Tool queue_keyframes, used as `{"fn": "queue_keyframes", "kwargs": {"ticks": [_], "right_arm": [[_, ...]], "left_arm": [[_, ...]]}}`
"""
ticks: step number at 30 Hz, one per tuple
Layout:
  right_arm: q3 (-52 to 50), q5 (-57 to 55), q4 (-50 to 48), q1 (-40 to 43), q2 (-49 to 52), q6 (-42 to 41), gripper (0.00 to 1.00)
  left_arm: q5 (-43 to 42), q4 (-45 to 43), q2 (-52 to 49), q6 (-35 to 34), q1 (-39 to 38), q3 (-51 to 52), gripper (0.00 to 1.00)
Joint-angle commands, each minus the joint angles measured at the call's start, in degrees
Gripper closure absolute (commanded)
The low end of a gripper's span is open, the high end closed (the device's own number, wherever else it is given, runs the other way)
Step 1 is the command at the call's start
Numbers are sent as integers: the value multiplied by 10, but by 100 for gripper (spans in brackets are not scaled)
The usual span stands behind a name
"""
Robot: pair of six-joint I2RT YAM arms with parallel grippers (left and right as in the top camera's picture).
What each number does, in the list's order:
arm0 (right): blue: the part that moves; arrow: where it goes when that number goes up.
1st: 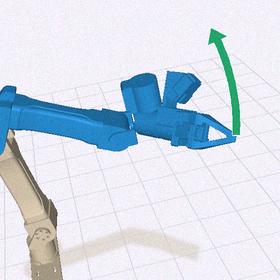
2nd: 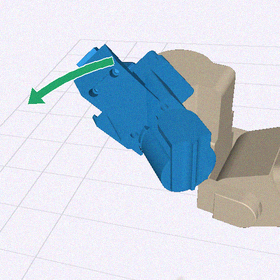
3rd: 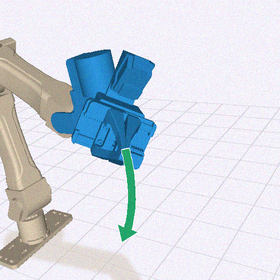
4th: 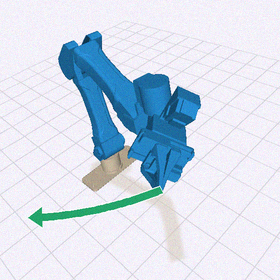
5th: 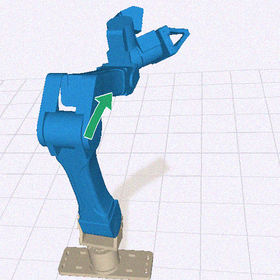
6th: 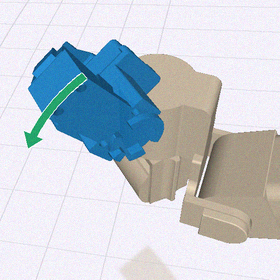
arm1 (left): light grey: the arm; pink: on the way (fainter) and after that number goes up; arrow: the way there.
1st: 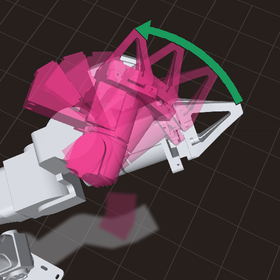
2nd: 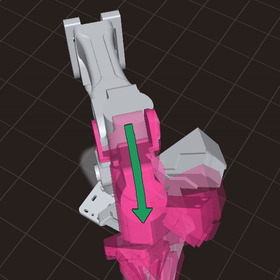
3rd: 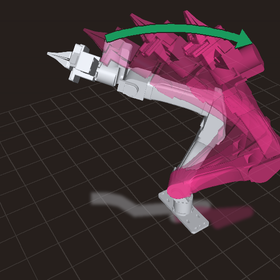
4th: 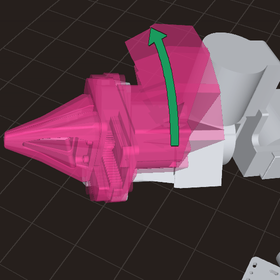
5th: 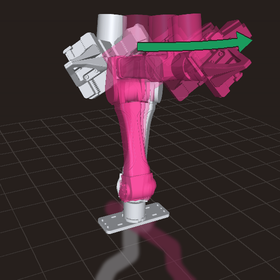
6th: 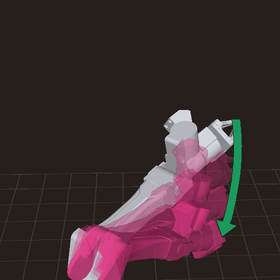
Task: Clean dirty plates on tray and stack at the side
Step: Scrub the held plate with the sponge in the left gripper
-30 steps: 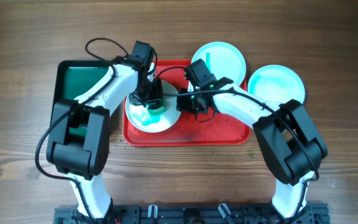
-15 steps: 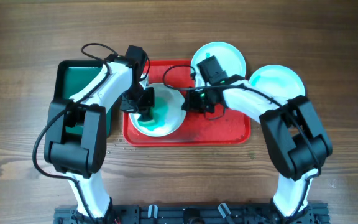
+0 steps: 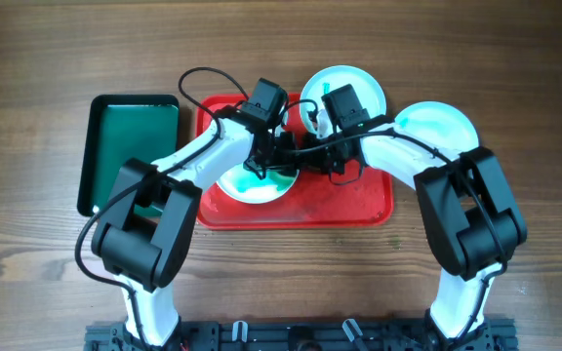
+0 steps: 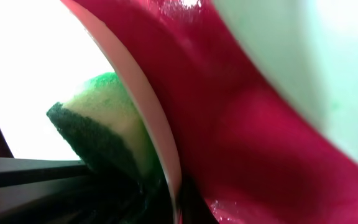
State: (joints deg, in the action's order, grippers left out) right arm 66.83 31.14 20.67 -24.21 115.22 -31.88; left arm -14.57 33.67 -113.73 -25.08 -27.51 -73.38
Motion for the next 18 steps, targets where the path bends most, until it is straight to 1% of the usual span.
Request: {"fn": "queue_keyframes", "kwargs": {"ticks": [1,4,7,9,10,11,13,14,17,18], "right_arm": [[-2,32,-2,-15,7,-11,96],[-2,30,-3,-17,7,-11,96],[-2,30,-3,-16,7,-11,96],[-2,27,-3,-16,7,-12,96],[-2,23,-4,-16,7,-13,96],[-2,23,-5,-16,7,-13,96],[-2,23,-7,-16,7,-13,96],[-2,23,-7,-16,7,-13,96],[-2,23,-6,-17,7,-13,96],[-2,23,-6,-16,7,-13,96]], "left_arm": [[92,-16,-23,-29,34,12,96],[185,-10,-23,-44,88,12,96],[196,12,-23,-43,140,12,96],[185,62,-23,-33,160,12,96],[146,92,-23,-3,162,12,96],[86,113,-23,31,162,12,96],[-60,159,-23,128,157,12,96],[-109,184,-23,172,154,12,96],[-221,254,-23,322,146,12,96],[-243,265,-23,362,143,12,96]]}}
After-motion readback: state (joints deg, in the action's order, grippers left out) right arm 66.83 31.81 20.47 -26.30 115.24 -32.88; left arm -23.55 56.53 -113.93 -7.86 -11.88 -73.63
